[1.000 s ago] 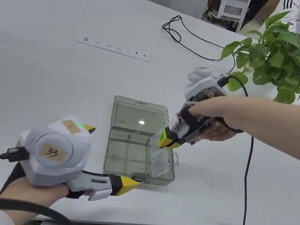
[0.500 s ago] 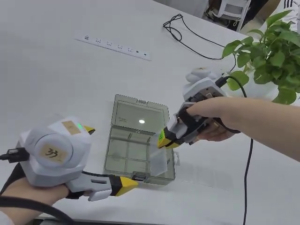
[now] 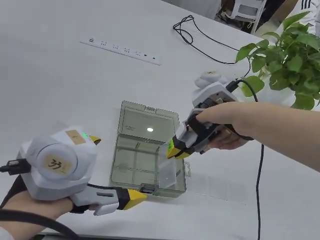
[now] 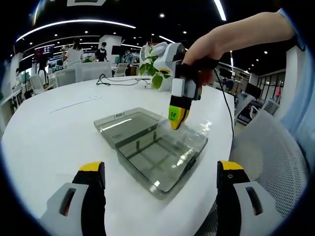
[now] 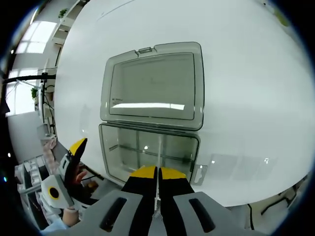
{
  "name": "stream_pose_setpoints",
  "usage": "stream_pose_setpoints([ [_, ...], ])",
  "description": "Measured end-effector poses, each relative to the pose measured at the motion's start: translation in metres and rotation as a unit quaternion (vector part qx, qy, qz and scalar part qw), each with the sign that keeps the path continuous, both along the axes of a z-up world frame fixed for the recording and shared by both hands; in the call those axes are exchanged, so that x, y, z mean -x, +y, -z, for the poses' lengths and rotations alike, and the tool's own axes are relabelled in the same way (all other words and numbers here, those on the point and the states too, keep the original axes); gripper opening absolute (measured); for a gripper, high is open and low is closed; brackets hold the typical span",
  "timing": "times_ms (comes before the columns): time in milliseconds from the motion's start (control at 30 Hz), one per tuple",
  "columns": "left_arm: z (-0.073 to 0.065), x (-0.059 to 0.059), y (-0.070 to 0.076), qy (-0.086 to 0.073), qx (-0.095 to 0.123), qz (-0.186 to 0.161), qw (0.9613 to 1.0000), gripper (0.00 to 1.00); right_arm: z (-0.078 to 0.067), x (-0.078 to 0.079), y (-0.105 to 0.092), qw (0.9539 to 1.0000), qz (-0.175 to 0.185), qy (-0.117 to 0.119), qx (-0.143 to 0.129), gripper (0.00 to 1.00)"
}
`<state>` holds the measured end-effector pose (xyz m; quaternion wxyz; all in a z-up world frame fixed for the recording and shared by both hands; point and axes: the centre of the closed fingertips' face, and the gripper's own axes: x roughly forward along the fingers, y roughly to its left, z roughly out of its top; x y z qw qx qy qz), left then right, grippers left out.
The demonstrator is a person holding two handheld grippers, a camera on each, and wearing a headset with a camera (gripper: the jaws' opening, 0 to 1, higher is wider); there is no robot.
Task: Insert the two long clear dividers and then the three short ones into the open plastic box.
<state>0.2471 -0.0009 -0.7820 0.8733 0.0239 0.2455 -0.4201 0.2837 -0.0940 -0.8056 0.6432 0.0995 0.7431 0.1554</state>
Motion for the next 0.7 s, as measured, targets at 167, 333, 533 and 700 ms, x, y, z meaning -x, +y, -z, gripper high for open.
stream_pose_setpoints([
  [167, 0.0021, 0.0003, 0.0024, 0.002, -0.001, -0.003, 1.0000, 0.96, 0.0007, 0.0008, 0.0015, 1.0000, 0.004, 0.003, -0.002, 0.02],
  [333, 0.0033, 0.0006, 0.0036, 0.005, 0.000, -0.004, 1.0000, 0.96, 0.0010, 0.0032, 0.0024, 1.0000, -0.002, 0.003, 0.000, 0.02],
  [533, 0.0038, 0.0006, 0.0037, 0.007, 0.002, -0.007, 1.0000, 0.95, 0.0036, -0.0032, 0.0002, 1.0000, -0.007, 0.004, 0.003, 0.02],
  [700, 0.0045, 0.0023, 0.0025, 0.009, 0.003, -0.005, 0.9999, 0.95, 0.0024, -0.0042, -0.0003, 1.0000, -0.008, 0.003, 0.003, 0.02],
])
